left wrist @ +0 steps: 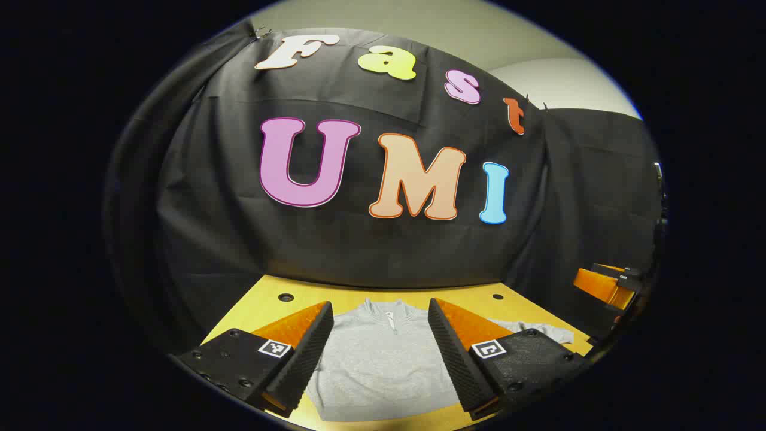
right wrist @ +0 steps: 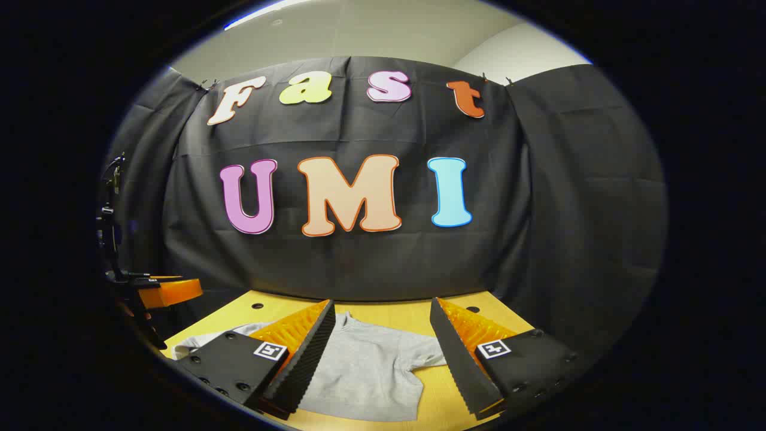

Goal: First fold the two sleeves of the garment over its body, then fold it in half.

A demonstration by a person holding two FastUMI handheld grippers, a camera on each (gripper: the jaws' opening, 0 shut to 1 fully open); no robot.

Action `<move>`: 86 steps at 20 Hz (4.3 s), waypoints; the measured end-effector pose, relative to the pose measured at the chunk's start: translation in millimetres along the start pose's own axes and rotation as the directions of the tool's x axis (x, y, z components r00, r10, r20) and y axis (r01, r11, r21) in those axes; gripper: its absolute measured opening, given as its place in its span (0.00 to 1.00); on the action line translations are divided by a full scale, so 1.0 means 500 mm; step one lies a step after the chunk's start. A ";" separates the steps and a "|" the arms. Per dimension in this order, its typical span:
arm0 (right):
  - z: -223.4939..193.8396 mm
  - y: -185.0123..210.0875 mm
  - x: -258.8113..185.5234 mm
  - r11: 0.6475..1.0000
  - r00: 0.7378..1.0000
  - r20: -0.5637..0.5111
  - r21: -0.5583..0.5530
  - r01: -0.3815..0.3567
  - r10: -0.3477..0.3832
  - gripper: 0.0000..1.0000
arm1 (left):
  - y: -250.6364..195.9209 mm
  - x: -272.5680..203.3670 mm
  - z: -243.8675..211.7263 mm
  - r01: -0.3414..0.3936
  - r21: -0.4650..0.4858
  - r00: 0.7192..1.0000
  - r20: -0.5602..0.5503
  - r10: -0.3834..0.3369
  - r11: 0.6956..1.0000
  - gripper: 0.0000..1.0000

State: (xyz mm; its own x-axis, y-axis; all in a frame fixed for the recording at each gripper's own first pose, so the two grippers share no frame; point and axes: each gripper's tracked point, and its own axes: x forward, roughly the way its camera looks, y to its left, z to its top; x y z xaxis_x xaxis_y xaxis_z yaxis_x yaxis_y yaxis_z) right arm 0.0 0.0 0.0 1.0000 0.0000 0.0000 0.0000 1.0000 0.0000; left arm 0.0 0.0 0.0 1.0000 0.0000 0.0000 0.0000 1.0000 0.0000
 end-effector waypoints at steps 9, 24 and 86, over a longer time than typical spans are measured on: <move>-0.019 -0.045 -0.005 0.999 0.998 -0.041 -0.031 0.035 -0.036 1.00 | 0.023 -0.003 -0.030 -0.030 -0.063 0.999 -0.042 0.027 0.998 0.93; -0.110 -0.298 -0.027 0.990 0.973 -0.185 -0.043 0.135 -0.141 0.99 | 0.047 -0.015 -0.028 -0.095 0.007 0.994 -0.054 0.095 0.995 0.93; -0.484 -0.672 0.043 0.995 0.756 -0.654 0.076 0.060 0.005 0.12 | -0.073 -0.013 -0.134 -0.173 0.067 0.966 -0.182 0.182 0.983 0.93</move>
State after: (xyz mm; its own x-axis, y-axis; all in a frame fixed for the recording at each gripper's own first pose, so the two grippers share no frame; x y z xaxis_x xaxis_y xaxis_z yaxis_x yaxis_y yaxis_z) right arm 21.3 -335.8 -241.8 0.7564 0.0048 -0.6541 0.0597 0.9953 0.0763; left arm -6.6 -36.3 -66.8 0.9662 0.1824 -0.1824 -0.1728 0.9826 0.0674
